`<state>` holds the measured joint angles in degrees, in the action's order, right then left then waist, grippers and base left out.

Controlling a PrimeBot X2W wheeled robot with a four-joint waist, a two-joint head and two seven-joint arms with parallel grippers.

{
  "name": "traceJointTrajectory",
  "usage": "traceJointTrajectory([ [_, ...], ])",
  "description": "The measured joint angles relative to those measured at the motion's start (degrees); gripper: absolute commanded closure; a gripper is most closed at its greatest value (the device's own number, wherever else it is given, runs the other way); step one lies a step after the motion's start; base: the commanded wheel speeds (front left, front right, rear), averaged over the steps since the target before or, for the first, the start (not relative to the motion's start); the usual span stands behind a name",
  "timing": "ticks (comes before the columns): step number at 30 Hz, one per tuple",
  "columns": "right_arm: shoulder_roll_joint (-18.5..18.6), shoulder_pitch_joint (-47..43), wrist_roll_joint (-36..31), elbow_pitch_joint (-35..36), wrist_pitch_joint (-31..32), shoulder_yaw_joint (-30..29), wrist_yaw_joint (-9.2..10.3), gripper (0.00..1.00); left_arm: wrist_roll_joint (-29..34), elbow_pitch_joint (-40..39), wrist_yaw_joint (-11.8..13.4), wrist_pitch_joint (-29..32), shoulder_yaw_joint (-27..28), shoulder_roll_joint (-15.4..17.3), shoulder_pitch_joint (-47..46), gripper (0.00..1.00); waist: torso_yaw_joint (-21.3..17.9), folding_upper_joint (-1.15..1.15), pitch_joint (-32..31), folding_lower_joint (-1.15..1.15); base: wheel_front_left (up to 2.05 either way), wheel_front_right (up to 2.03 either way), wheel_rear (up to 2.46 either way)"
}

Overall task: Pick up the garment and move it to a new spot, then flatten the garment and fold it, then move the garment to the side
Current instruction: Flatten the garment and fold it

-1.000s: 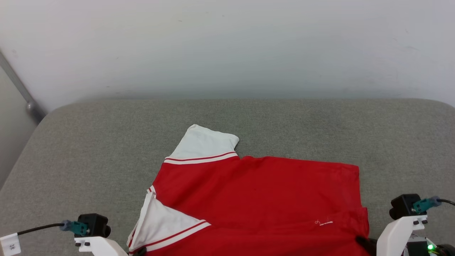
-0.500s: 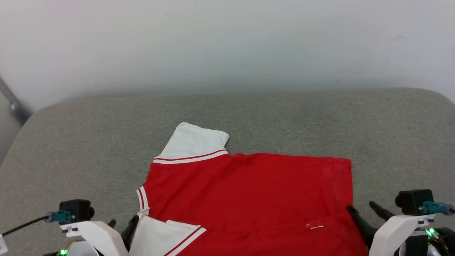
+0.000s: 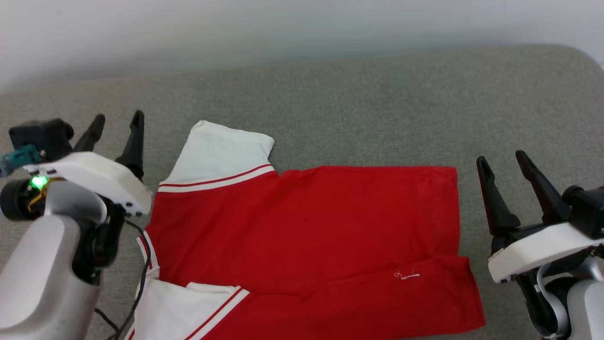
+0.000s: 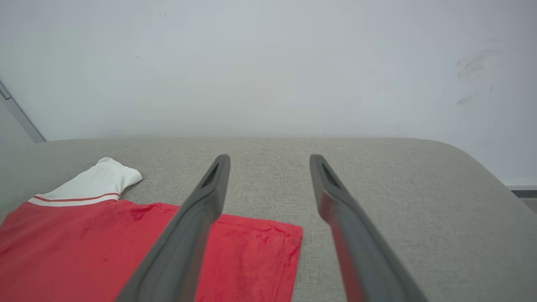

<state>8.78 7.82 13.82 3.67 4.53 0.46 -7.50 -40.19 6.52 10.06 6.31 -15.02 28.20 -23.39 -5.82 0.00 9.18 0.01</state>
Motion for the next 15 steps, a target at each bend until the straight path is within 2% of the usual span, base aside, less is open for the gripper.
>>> traceJointTrajectory([
  [6,-1.8,3.9,-1.4,1.7,-2.3,0.4,0.0,0.0,-0.6,5.4,-4.4,4.0,-0.7,1.6,-11.4,0.0,-2.3,0.0,7.9,0.01,0.0,0.0,0.0],
  [11,-2.9,5.0,-1.7,2.3,-3.1,0.7,0.0,0.0,-2.8,10.1,-9.0,12.3,-2.2,4.4,-18.4,0.0,-5.0,0.0,12.6,0.01,0.0,0.0,0.0],
  [15,-3.5,5.4,-1.8,2.6,-3.8,0.8,0.0,0.0,-4.0,12.6,-11.6,20.4,-3.6,7.6,-22.6,0.0,-7.2,0.0,15.0,0.01,0.0,0.0,0.0],
])
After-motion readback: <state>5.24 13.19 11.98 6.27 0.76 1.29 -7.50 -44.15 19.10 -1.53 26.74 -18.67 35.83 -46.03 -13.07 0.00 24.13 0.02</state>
